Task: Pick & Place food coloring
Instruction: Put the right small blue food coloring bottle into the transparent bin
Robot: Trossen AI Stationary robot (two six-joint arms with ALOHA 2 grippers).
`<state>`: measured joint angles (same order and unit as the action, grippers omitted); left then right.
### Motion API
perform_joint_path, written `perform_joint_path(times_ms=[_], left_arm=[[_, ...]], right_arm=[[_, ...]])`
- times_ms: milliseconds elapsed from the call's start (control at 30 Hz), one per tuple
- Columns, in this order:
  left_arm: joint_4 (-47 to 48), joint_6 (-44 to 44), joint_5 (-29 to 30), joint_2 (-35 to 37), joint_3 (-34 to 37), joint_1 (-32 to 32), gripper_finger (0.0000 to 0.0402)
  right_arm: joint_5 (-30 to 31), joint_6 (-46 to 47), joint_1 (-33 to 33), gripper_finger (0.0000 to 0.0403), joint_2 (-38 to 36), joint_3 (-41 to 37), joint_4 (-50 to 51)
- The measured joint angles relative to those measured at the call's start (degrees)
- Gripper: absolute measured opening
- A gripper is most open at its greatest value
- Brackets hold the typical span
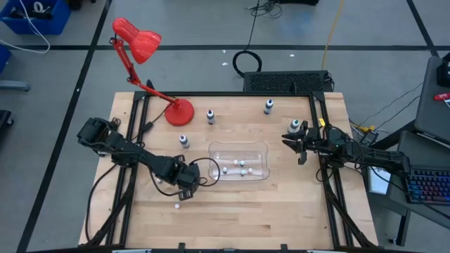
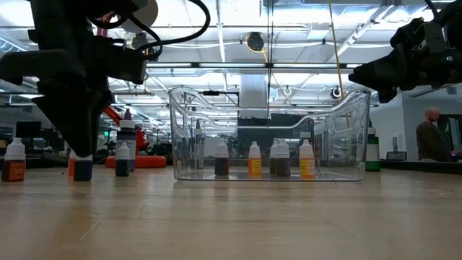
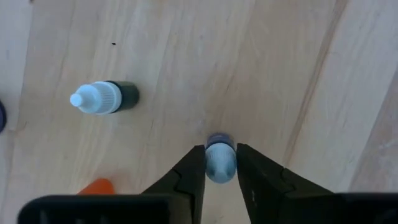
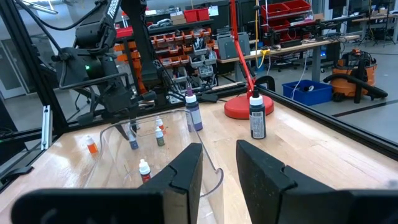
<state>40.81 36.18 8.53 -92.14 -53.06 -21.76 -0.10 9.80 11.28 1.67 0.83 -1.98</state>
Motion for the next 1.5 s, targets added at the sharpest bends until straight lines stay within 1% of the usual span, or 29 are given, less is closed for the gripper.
perform_joint_path(times_ms=[133,233,433,567,933,1400,1500], left_arm=[[-0.02,-0.28,-1.48,0.0,0.0,0.0,0.0123],[0.0,-0.22,-1.39,0.0,0.0,0.0,0.0141],[0.05,-0.31,-1.08,0.0,0.0,0.0,0.0158],[0.17,-0.33,-1.13,0.0,0.0,0.0,0.0149],[1.29,0.29,-1.14,0.0,0.0,0.0,0.0095],[1.1,-1.01,-1.0,0.0,0.0,0.0,0.0092],[1.13,-1.49,0.13,-0.01,0.0,-0.02,0.0092]], right_arm=[[-0.01,0.01,-0.01,0.0089,0.0,0.01,0.0],[0.0,0.0,-0.01,0.0089,0.0,-0.01,0.0],[-0.02,0.01,-0.01,0.0089,0.0,0.0,0.01],[0.0,0.01,-0.01,0.0089,0.0,-0.01,0.0],[0.0,0.0,-0.01,0.0089,0.0,0.01,0.0],[-0.01,0.01,0.0,0.0089,0.0,0.01,0.02],[-0.01,0.0,0.0,0.0089,0.0,0.01,0.01]])
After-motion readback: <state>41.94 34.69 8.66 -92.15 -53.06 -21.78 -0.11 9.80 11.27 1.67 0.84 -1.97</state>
